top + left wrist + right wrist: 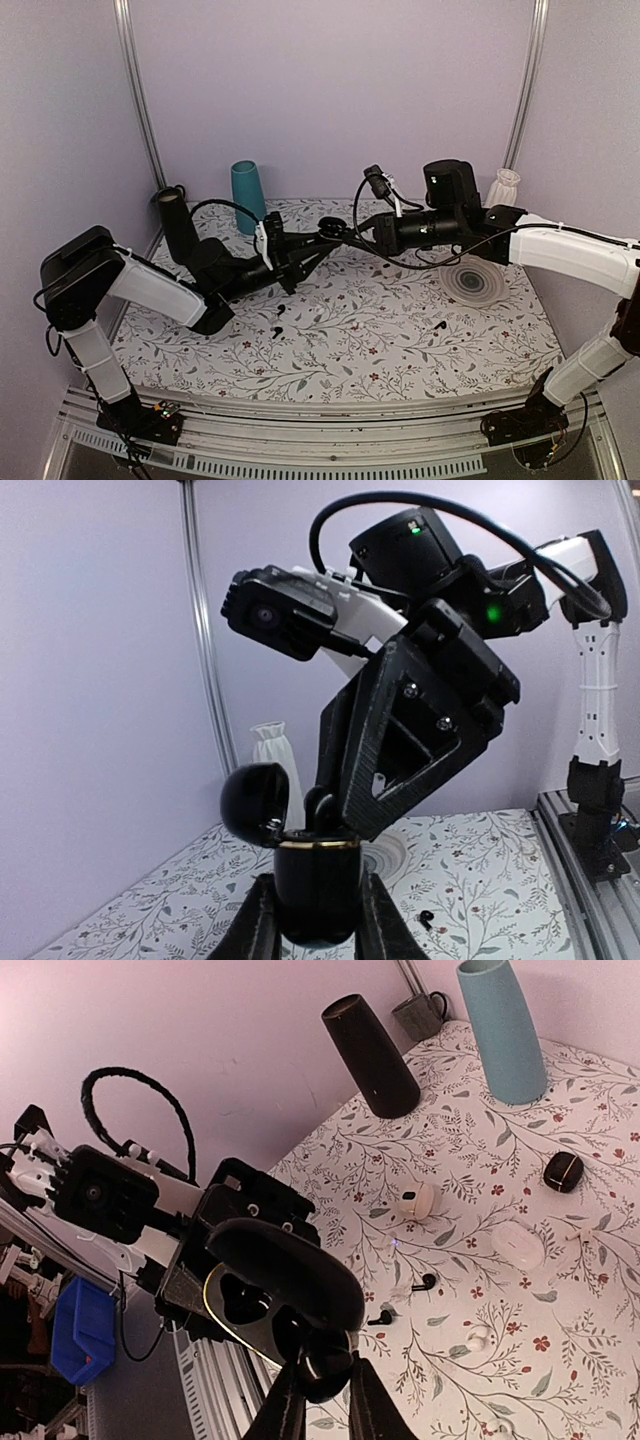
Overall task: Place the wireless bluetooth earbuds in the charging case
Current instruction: Adjust the right earbud in the right side groove of the charging case.
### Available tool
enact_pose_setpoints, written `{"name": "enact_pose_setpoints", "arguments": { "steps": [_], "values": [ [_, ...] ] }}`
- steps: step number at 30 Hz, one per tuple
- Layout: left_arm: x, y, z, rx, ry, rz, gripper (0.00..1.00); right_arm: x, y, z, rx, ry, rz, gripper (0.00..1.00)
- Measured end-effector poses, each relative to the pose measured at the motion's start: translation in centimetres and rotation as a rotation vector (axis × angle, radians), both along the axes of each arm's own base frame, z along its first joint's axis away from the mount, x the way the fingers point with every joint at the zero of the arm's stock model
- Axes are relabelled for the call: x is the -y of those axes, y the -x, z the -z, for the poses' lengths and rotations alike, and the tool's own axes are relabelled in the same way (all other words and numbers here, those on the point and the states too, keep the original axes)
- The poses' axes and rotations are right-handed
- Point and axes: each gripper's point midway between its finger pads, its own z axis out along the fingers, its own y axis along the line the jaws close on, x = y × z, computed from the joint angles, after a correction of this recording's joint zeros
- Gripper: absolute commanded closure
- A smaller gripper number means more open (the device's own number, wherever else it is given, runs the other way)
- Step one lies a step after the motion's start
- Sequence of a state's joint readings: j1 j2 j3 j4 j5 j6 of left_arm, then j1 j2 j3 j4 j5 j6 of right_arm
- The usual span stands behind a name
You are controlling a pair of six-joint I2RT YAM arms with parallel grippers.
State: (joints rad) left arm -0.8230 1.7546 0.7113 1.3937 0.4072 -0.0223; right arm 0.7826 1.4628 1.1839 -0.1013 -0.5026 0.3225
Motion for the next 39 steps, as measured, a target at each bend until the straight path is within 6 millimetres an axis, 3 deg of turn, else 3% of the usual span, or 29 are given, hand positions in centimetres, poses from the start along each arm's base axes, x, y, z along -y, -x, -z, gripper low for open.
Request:
{"name": "enact_pose_setpoints", "arguments": {
  "steps": [8,14,19,39],
  "values": [
    [0.1,-0.5,0.1,0.067,-0.034,-0.088,1.0,-0.1,-0.8,0.0,-0.125,-0.022,0.058,0.85],
    [0.4,-0.4,0.4,0.091,-0.057,-0.111,1.0,-0.1,-0.8,0.3,-0.178,-0.023,0.073,0.73],
    [0.7,-0.2,0.7,0.095,-0.073,-0.108,1.0,-0.1,-0.5,0.4,-0.209,-0.022,0.071,0.69],
    [1.1,0.0,1.4,0.09,-0.09,-0.101,1.0,0.1,-0.1,1.1,-0.383,-0.019,0.125,0.68]
  ]
}}
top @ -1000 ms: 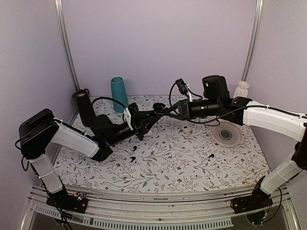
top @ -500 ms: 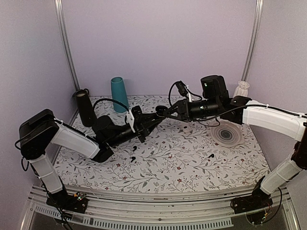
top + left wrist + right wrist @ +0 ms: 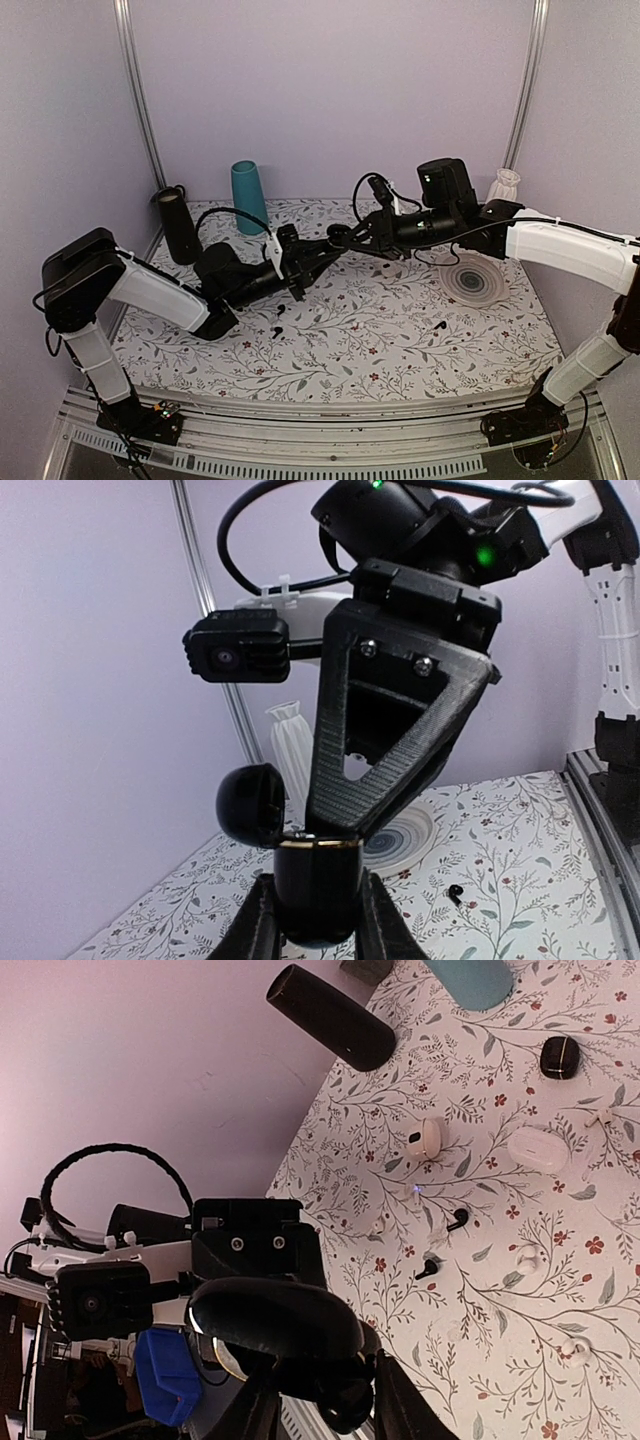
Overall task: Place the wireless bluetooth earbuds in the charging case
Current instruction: Adjust the right earbud in the right side groove of the charging case.
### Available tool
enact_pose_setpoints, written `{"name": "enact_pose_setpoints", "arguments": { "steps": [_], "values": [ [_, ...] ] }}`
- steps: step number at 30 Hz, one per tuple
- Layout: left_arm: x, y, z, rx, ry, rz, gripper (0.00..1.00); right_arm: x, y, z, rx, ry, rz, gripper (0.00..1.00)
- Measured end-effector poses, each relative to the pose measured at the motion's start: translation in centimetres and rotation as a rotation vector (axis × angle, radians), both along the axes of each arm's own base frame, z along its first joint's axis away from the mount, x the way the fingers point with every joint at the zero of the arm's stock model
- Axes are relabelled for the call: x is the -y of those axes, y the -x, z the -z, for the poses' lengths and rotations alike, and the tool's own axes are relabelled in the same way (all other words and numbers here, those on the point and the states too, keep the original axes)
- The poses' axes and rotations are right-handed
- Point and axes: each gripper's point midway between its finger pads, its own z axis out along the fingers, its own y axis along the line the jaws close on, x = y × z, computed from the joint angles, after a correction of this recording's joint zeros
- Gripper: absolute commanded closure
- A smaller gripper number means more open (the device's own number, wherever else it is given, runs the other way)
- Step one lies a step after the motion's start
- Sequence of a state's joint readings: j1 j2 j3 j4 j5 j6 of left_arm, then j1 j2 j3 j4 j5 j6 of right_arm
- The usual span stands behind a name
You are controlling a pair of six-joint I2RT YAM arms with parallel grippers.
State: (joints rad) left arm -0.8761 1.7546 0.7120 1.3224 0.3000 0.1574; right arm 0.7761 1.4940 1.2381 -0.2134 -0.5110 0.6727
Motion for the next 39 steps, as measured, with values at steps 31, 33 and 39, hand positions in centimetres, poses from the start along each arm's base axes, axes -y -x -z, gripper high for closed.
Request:
{"name": "enact_pose_setpoints", "arguments": {
  "steps": [31,33,39],
  "values": [
    [0.5,0.2,0.2,-0.057,0.056,0.039,1.0,0.4,0.6,-0.1,-0.009,0.053,-0.021,0.56],
    [0.3,0.3,-0.1,-0.065,0.077,0.05,1.0,0.4,0.6,-0.3,0.005,0.053,-0.027,0.55],
    [-0.1,0.4,-1.1,-0.084,0.132,0.083,1.0,0.3,0.7,-0.6,0.037,0.054,-0.045,0.53]
  ]
}}
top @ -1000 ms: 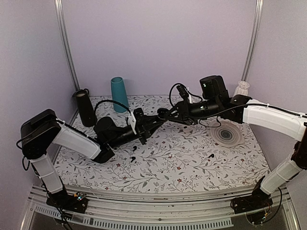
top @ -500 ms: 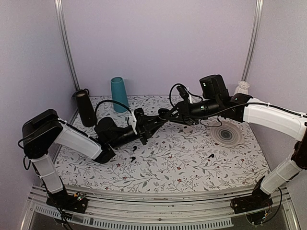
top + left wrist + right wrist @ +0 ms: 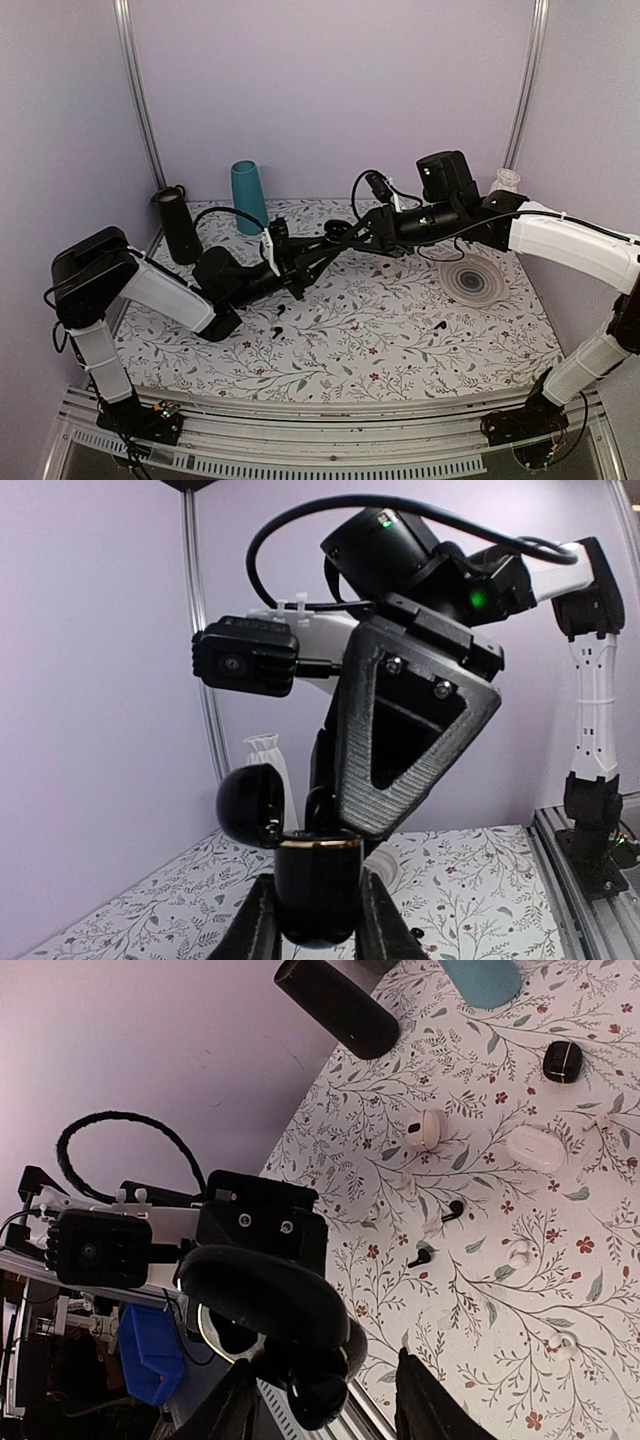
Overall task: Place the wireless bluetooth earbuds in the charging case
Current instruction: Adjust the right earbud in the right side groove of the charging case.
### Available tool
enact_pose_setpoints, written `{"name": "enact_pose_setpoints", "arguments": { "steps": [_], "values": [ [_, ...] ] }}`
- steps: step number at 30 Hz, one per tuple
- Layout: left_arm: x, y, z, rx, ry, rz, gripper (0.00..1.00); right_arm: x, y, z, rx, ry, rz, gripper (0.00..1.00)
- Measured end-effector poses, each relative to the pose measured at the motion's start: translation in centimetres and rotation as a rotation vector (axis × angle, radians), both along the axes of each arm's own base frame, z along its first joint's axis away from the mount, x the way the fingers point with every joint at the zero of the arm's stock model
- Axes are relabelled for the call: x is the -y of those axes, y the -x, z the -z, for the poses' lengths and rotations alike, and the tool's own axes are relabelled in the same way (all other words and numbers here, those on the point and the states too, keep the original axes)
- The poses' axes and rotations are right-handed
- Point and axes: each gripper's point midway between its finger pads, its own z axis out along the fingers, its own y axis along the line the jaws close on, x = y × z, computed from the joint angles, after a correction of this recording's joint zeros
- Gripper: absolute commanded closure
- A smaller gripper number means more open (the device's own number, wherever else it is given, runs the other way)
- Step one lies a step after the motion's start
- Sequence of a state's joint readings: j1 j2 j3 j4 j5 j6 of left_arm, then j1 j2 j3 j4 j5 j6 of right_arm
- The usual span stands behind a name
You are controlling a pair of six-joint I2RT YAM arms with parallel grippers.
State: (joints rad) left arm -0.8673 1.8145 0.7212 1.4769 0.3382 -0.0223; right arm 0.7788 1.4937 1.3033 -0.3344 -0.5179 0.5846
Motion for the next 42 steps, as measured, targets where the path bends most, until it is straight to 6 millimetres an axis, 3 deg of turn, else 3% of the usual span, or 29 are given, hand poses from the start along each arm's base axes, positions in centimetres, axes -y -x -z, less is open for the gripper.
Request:
{"name": "enact_pose_setpoints", "arguments": {
  "steps": [7,14,20,26,33,35,42],
  "values": [
    [-0.3,0.0,-0.5,-0.015,0.028,0.02,1.0,0.0,0.2,-0.5,0.036,-0.007,-0.024,0.51],
    [-0.4,-0.1,-0.6,-0.027,0.034,0.025,1.0,0.9,1.2,-3.4,0.145,-0.044,-0.054,0.5],
    [-0.4,-0.1,-0.6,-0.03,0.033,0.031,1.0,2.7,1.4,-5.5,0.244,-0.067,-0.027,0.64],
    [-0.6,0.3,-1.3,-0.026,0.045,0.05,1.0,4.2,0.0,-3.9,0.259,-0.025,0.04,0.78],
    [-0.7,0.7,-1.8,-0.019,0.053,0.066,1.0,3.5,-0.9,-1.8,0.232,0.001,0.038,0.8],
    [-0.7,0.7,-1.9,-0.019,0.053,0.068,1.0,3.2,-0.9,-1.6,0.231,0.002,0.034,0.84],
    [-0.7,0.7,-1.8,-0.02,0.053,0.07,1.0,1.9,-0.3,-1.1,0.225,-0.001,0.003,0.84]
  ]
}}
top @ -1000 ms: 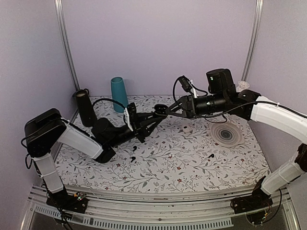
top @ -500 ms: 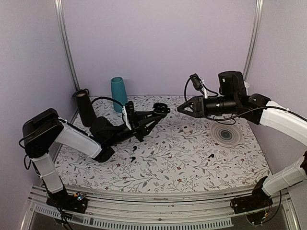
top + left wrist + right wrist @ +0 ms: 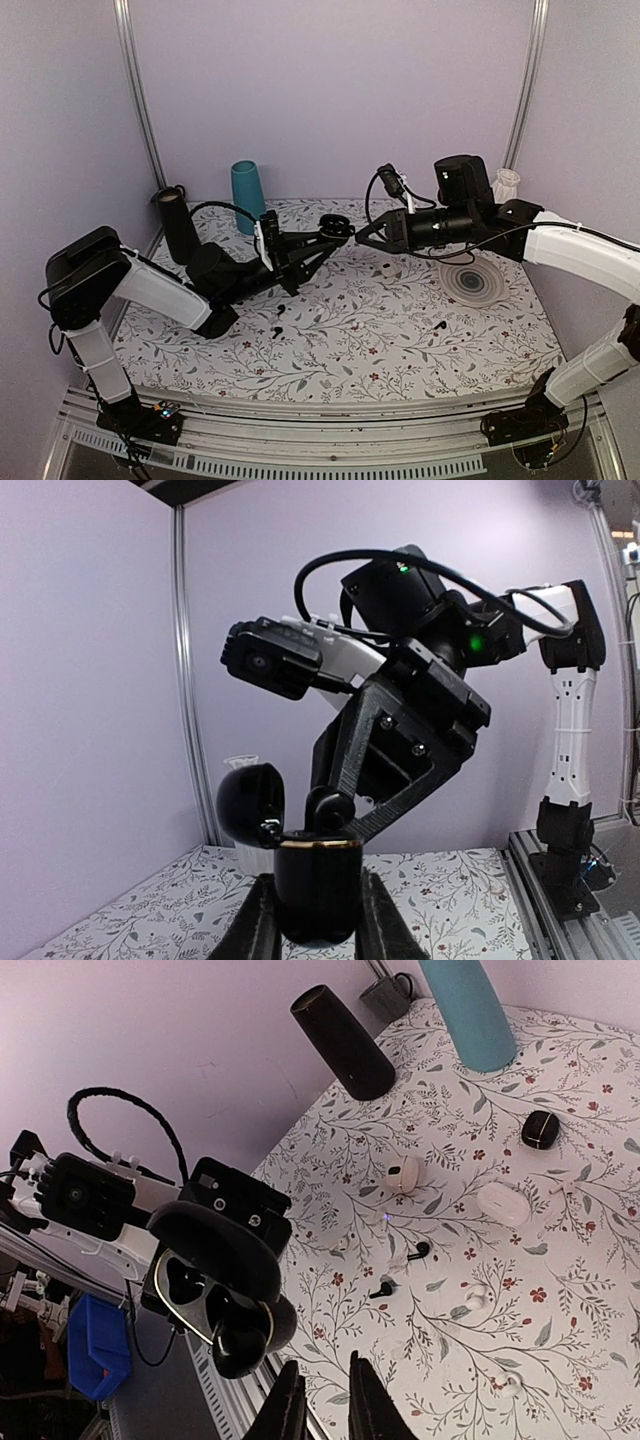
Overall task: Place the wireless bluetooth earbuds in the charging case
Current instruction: Adjust the right earbud in the right side groove of the charging case.
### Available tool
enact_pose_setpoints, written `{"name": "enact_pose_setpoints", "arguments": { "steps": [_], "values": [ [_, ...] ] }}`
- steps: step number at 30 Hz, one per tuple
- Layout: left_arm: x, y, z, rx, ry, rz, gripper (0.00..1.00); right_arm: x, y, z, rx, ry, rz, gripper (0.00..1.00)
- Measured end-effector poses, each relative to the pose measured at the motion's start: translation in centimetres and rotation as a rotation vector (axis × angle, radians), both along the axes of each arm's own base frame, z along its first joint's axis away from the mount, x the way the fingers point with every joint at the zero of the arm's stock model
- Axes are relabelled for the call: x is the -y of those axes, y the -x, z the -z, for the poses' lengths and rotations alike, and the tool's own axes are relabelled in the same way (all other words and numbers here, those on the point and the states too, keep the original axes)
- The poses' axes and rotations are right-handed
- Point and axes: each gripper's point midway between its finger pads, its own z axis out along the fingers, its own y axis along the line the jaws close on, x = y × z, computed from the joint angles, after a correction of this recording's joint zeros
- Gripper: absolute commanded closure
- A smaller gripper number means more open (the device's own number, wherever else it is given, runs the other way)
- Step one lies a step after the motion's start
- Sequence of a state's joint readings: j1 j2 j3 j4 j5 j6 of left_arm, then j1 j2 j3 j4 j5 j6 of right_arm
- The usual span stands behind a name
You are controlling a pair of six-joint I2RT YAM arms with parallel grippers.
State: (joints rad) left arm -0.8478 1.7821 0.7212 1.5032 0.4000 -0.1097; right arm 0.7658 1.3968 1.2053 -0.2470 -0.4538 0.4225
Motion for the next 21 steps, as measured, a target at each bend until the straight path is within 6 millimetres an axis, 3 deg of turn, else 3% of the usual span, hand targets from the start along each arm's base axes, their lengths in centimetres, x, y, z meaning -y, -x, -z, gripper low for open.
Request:
{"name": "enact_pose_setpoints", "arguments": {
  "steps": [21],
  "values": [
    [0.0,0.1,-0.2,0.007,0.002,0.005,1.0,-0.9,-0.2,-1.4,0.04,0.023,0.023,0.84]
  ]
}}
